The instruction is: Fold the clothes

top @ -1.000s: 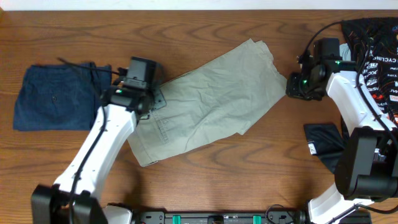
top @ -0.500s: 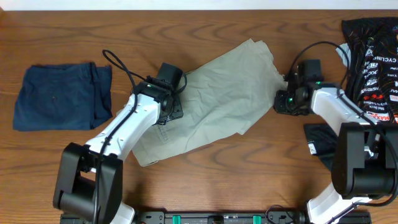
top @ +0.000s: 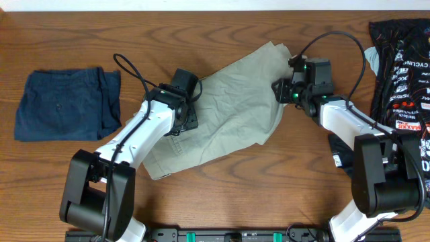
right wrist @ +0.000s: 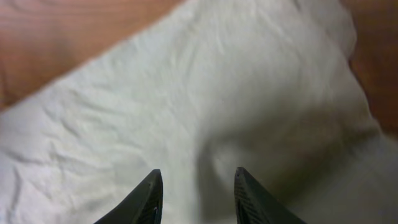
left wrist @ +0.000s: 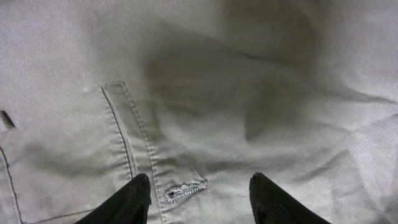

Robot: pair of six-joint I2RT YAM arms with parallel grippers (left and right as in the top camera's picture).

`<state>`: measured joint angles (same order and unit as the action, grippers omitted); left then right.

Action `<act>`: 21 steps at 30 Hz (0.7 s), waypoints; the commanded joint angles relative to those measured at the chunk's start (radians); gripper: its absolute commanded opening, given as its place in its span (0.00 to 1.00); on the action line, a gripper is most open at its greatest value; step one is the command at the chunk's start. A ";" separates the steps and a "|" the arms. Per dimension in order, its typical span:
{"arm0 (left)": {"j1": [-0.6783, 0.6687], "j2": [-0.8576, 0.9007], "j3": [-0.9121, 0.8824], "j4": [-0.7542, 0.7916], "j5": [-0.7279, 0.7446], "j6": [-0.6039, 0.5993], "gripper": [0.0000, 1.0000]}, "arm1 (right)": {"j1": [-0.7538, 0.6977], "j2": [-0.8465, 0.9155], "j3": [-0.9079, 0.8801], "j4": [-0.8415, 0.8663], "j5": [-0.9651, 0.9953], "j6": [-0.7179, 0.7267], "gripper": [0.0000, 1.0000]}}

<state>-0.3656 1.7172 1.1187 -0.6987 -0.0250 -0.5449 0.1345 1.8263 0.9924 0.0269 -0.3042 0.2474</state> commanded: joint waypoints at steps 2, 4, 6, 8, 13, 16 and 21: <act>-0.002 0.011 -0.002 -0.003 0.003 0.013 0.53 | 0.006 0.008 0.002 0.021 -0.025 0.036 0.36; -0.002 0.011 -0.002 -0.002 0.003 0.013 0.53 | 0.003 0.008 0.002 -0.005 -0.025 0.035 0.33; -0.002 0.011 -0.002 -0.002 0.003 0.014 0.53 | -0.011 0.004 0.002 -0.063 -0.005 0.032 0.28; -0.002 0.011 -0.002 -0.002 0.003 0.013 0.53 | -0.034 -0.005 0.002 -0.130 0.059 0.036 0.24; -0.002 0.011 -0.002 0.011 0.024 0.039 0.53 | -0.119 -0.047 0.002 -0.281 0.219 0.074 0.29; -0.008 0.011 -0.002 0.044 0.048 0.096 0.53 | -0.175 -0.058 0.002 -0.329 0.240 0.074 0.31; -0.013 0.012 -0.002 0.057 0.040 0.106 0.53 | -0.232 -0.058 0.002 -0.388 0.200 0.074 0.39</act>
<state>-0.3748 1.7172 1.1187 -0.6434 0.0093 -0.4702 -0.0814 1.7916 0.9916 -0.3462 -0.1040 0.3119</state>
